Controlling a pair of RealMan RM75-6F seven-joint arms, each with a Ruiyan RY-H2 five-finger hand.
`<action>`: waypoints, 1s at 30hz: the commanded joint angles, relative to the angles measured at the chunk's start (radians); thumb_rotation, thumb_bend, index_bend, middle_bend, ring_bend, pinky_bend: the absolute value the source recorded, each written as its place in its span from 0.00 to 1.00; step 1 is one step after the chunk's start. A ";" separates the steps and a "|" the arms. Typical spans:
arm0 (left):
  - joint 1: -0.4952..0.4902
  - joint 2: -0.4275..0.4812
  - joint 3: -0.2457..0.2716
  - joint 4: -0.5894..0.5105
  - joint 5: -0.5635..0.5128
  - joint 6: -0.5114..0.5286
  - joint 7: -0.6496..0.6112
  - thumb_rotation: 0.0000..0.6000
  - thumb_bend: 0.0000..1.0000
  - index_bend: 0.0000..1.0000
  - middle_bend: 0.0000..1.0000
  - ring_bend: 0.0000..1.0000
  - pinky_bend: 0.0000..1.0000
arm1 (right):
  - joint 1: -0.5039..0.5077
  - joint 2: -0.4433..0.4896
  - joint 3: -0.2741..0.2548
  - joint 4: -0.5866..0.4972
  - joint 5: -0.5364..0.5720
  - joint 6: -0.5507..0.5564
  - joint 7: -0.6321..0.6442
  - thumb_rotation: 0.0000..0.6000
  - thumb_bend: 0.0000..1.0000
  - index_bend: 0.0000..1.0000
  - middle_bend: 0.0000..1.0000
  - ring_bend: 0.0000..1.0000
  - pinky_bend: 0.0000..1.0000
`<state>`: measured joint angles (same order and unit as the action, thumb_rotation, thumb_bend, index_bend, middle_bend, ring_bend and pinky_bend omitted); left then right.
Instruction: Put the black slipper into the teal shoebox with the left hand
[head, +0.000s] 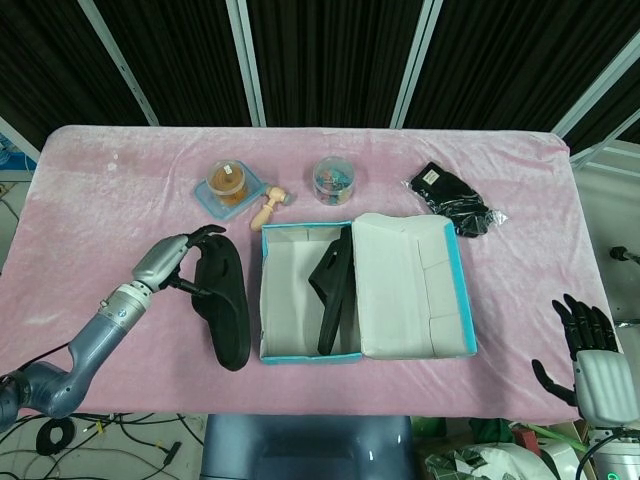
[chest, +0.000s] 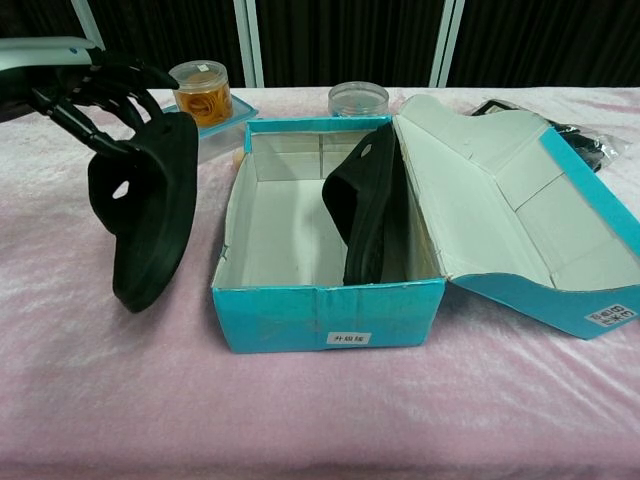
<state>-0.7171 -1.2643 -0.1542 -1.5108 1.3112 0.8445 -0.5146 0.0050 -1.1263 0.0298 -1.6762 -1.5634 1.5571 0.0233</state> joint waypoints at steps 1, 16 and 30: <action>0.000 0.022 -0.014 0.049 0.160 0.021 -0.250 1.00 0.00 0.18 0.52 0.36 0.24 | -0.001 0.001 0.000 0.000 0.000 0.001 0.000 1.00 0.23 0.00 0.02 0.00 0.01; -0.058 -0.316 -0.106 0.303 0.199 0.289 -0.223 1.00 0.00 0.18 0.50 0.36 0.25 | -0.006 0.007 0.004 0.003 0.011 0.003 0.008 1.00 0.23 0.00 0.02 0.00 0.01; -0.113 -0.551 -0.056 0.588 0.298 0.445 -0.064 1.00 0.00 0.17 0.50 0.36 0.26 | -0.009 0.011 0.008 0.006 0.019 0.003 0.015 1.00 0.23 0.00 0.02 0.00 0.01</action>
<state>-0.8202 -1.7816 -0.2244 -0.9603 1.5931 1.2672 -0.5846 -0.0039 -1.1153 0.0376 -1.6707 -1.5447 1.5598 0.0386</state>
